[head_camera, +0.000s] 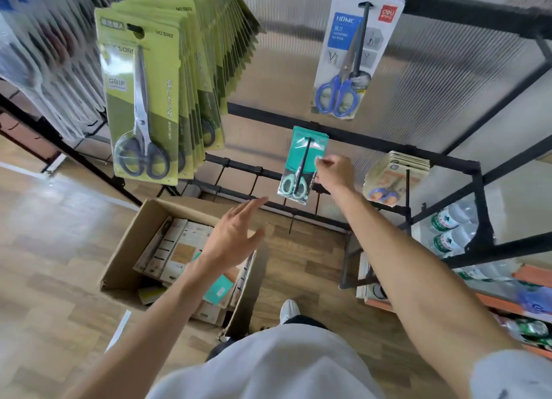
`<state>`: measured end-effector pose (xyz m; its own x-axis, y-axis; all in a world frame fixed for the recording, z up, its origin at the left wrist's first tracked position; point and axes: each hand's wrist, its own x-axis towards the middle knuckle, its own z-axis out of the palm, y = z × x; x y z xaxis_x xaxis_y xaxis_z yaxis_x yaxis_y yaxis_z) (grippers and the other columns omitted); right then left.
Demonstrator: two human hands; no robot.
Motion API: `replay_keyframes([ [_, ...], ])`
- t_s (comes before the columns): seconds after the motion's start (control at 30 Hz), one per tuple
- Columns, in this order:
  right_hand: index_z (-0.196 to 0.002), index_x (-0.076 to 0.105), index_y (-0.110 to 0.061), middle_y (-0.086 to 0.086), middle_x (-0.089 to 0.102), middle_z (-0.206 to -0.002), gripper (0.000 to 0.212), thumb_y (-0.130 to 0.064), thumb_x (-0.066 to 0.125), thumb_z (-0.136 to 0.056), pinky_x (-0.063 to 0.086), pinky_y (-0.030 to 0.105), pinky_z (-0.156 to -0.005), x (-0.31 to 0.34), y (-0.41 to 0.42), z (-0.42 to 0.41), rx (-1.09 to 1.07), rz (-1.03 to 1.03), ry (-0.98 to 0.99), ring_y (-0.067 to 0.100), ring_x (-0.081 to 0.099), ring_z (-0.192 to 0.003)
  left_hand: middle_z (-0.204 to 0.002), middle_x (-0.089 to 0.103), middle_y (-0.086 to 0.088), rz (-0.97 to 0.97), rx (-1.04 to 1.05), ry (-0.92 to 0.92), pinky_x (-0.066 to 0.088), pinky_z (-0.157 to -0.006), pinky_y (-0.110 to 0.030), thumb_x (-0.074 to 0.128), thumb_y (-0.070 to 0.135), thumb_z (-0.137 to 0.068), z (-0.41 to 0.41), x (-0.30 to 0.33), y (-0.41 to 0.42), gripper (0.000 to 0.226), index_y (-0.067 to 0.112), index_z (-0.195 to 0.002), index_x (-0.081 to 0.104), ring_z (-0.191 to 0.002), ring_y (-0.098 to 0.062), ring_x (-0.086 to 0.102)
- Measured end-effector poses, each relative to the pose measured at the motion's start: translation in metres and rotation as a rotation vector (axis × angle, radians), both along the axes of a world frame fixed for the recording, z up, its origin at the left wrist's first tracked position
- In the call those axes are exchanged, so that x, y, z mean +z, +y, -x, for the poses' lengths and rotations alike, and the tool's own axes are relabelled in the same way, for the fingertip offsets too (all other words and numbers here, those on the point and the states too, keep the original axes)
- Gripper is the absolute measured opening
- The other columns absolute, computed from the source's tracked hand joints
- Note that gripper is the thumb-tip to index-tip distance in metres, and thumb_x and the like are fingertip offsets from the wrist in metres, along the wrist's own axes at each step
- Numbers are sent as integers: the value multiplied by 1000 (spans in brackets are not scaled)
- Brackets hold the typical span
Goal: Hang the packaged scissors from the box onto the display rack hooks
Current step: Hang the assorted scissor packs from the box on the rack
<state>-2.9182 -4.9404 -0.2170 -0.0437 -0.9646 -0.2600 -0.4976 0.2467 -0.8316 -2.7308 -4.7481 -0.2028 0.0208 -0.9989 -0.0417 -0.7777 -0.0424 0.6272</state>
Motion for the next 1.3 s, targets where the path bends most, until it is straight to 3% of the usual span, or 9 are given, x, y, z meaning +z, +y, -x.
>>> replay_keyframes([
  [0.07, -108, 71, -6, 4, 71, -111, 20, -21, 62, -98, 39, 3, -44, -8, -23, 1, 62, 65, 143, 11, 66, -84, -149, 46, 6, 10, -11, -13, 36, -115, -37, 61, 26, -93, 6, 6, -10, 64, 29, -150, 33, -136, -12, 42],
  [0.2, -98, 72, -9, 7, 74, -108, 27, -35, 63, -97, 55, 26, -63, -21, -47, 3, 65, 108, 273, 18, 70, -86, -140, 53, 3, 59, 60, -7, 39, -110, -33, 63, 19, -90, 11, -1, -9, 60, 21, -146, 43, -129, -13, 48],
  [0.33, -106, 67, -7, 8, 71, -105, 42, -47, 65, -94, 38, 23, -53, -34, -40, 6, 183, -7, 520, 25, 68, -91, -139, 50, 0, -12, 177, -32, 43, -106, -36, 63, 22, -90, 12, -19, 9, 59, 19, -145, 43, -126, -17, 48],
  [0.47, -117, 62, -8, 13, 66, -118, 44, -45, 66, -93, 51, 33, -76, -71, 5, -8, 537, -35, 674, 29, 64, -107, -144, 48, -2, -132, 263, -36, 41, -109, -39, 66, 20, -90, 10, -44, 39, 60, 20, -146, 43, -132, -21, 47],
  [0.67, -136, 51, -11, 14, 60, -132, 53, -44, 61, -96, 54, 38, -86, -100, 86, -57, 834, -70, 624, 29, 61, -116, -144, 48, -4, -375, 443, -28, 43, -109, -43, 67, 21, -89, -7, -77, 101, 60, 27, -143, 44, -133, -26, 45],
  [0.83, -119, 56, -13, 5, 63, -116, 33, -35, 63, -96, 44, 17, -60, -111, 126, -88, 1009, -37, 529, 15, 57, -91, -139, 52, -4, -430, 565, 22, 58, -90, -44, 73, 24, -84, -33, -104, 146, 60, 29, -138, 47, -126, -28, 53],
  [1.0, -126, 53, -15, 7, 63, -121, 39, -36, 63, -95, 59, 40, -82, -141, 150, -116, 1147, -67, 529, 23, 62, -106, -139, 52, -7, -457, 621, 107, 49, -102, -42, 70, 19, -87, -49, -121, 168, 59, 23, -141, 48, -125, -26, 52],
  [1.13, -108, 53, -16, 4, 61, -102, 29, -40, 62, -95, 57, 38, -75, -192, 163, -149, 1190, -109, 632, 20, 61, -93, -149, 41, 0, -511, 625, 155, 39, -111, -33, 62, 24, -93, -67, -157, 171, 60, 25, -148, 39, -135, -21, 41],
  [1.3, -117, 58, -13, 8, 66, -108, 30, -31, 66, -94, 56, 37, -79, -236, 168, -165, 1158, -45, 698, 25, 64, -99, -136, 51, -1, -638, 659, 93, 52, -93, -36, 59, 29, -92, -85, -218, 147, 59, 37, -146, 37, -120, -22, 55],
])
